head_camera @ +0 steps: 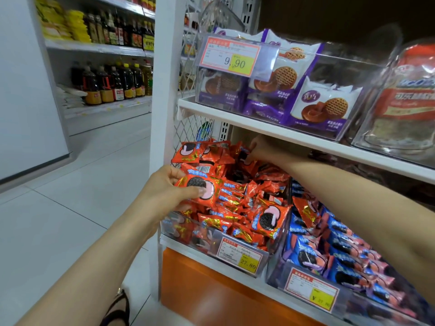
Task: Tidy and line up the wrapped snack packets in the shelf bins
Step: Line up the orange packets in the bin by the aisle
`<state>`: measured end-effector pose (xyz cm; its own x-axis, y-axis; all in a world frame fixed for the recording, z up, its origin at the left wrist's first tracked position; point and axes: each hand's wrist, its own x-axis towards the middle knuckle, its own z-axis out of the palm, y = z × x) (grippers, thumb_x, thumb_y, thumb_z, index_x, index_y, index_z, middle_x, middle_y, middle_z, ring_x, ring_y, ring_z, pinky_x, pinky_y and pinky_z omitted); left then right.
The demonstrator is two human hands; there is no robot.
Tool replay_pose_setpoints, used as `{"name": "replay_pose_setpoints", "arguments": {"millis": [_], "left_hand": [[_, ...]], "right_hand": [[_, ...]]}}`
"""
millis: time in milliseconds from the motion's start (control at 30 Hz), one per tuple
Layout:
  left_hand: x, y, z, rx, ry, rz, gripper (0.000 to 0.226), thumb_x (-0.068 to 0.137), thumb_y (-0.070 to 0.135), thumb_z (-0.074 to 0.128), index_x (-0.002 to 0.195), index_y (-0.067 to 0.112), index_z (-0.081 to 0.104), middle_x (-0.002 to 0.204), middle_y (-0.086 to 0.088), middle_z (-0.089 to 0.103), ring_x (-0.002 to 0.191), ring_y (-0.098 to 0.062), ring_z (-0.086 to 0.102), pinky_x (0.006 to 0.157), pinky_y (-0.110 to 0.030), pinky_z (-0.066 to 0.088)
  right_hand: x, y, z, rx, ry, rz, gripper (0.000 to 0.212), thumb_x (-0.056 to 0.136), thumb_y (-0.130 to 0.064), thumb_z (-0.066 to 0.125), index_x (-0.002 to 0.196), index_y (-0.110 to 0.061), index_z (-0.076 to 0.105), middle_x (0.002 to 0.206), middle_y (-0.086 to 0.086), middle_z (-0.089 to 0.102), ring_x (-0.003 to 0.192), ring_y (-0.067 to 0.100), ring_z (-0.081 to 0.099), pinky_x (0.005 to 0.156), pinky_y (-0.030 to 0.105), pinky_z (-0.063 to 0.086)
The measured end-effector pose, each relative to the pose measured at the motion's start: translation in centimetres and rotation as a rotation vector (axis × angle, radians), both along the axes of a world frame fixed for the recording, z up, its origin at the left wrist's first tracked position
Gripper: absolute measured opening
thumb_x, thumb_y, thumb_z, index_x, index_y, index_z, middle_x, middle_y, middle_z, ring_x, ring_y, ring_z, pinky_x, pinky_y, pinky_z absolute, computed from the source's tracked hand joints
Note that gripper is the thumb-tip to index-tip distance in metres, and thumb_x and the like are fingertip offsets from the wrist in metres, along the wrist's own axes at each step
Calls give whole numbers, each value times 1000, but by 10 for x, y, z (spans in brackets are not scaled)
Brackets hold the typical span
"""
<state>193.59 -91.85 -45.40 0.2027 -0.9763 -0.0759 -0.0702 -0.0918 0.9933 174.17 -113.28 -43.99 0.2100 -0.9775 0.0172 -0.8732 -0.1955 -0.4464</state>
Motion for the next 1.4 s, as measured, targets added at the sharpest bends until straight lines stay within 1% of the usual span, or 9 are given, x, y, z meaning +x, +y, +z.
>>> {"name": "replay_pose_setpoints", "arguments": {"millis": [200,333,500,633,767,967,1100,1233,1400], "left_hand": [[-1,-11,17,-171,-273,-65,42,69,15,81,100,24,53,102,-10,66,90,-27,65,84,-43,54],[5,-27,37,-206,-496,-170,32,68,16,81,85,27,56,91,-4,70,84,-23,68,83,-42,54],[5,-35,34,-209,-484,-157,27,73,13,77,85,27,57,92,-4,70,84,-21,66,78,-35,53],[-26,-63,33,-274,-619,-198,32,66,23,80,91,23,60,92,-4,70,88,-23,66,86,-39,52],[-68,-98,29,-251,-787,-115,43,74,30,76,107,6,63,102,-11,66,99,-27,61,78,-29,45],[-71,-109,19,-219,-842,-58,46,78,34,74,108,3,59,103,-10,64,99,-26,60,73,-28,43],[-44,-80,16,-333,-896,36,34,83,32,69,109,13,56,100,2,63,92,-16,59,76,-27,45],[-29,-60,5,-419,-937,47,12,86,19,63,98,18,61,90,9,61,87,-11,58,72,-25,42],[-31,-55,-4,-451,-902,57,11,87,17,61,98,19,61,87,10,56,86,-9,56,71,-24,41]], "right_hand": [[0,-9,-14,58,221,123,23,74,-2,75,95,-2,66,87,9,60,81,20,52,55,23,37],[-11,-12,-11,114,284,194,33,73,-4,76,104,-2,67,94,4,60,87,17,52,65,24,40],[-14,-15,-27,56,325,251,35,75,-5,75,108,-3,64,105,11,63,91,22,57,76,30,47],[-22,-9,-10,-48,-19,226,21,83,2,64,103,-2,63,101,15,63,87,16,57,72,25,43],[-48,22,19,378,-466,340,30,91,-23,53,117,-9,59,113,13,64,94,19,61,91,34,45],[-50,35,18,202,-328,433,18,85,-7,63,98,-20,63,88,-10,68,80,-2,62,75,13,47],[-47,13,21,143,-292,245,20,85,-12,66,104,-13,60,89,-2,60,89,15,57,72,24,46],[-23,3,11,98,0,177,28,84,-9,66,109,3,63,104,20,62,87,19,50,64,23,39],[1,1,-9,99,107,231,33,78,-10,73,109,-3,65,110,12,63,90,17,53,63,16,38]]}}
